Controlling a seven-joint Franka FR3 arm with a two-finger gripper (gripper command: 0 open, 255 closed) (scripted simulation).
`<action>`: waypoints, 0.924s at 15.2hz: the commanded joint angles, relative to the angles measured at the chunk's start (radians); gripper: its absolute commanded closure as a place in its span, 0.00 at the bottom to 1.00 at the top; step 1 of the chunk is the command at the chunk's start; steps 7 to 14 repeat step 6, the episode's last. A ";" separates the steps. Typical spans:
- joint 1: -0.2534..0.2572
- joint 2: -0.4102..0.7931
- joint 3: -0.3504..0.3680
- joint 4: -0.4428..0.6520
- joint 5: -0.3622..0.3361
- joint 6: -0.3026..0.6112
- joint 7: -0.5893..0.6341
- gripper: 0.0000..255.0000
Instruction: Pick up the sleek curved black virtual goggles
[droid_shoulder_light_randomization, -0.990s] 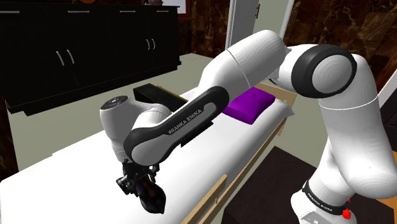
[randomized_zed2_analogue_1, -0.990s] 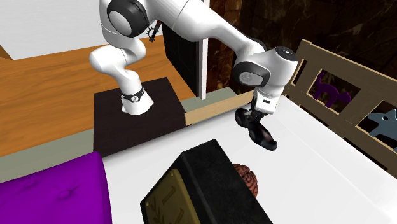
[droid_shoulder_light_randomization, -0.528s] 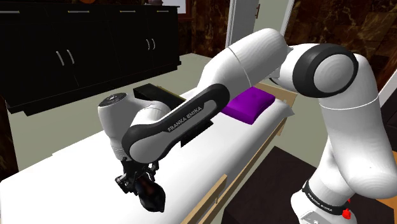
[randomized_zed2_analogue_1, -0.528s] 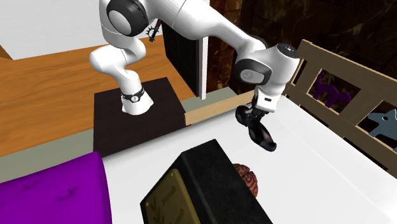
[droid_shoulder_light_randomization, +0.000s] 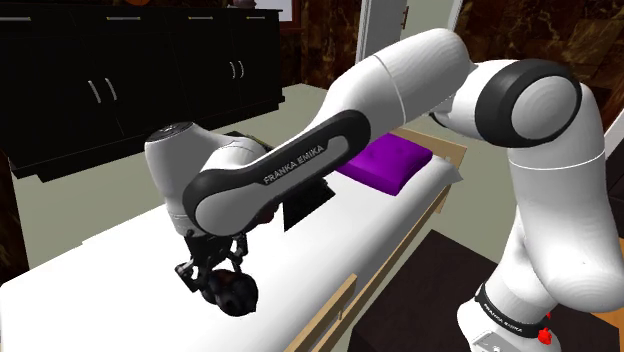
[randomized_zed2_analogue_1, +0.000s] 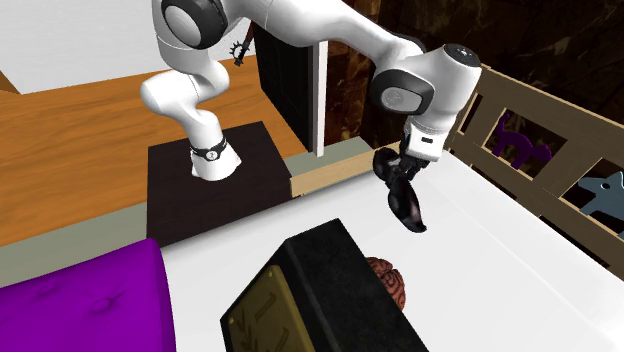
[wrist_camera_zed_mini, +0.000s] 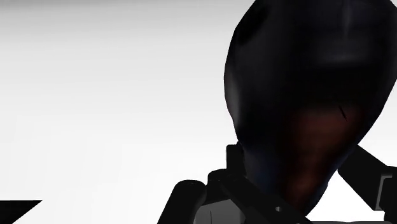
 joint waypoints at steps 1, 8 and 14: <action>-0.001 -0.010 0.003 0.015 0.005 -0.023 -0.002 1.00; -0.002 -0.025 0.007 0.036 0.012 -0.058 -0.005 1.00; -0.002 -0.025 0.007 0.036 0.012 -0.058 -0.005 1.00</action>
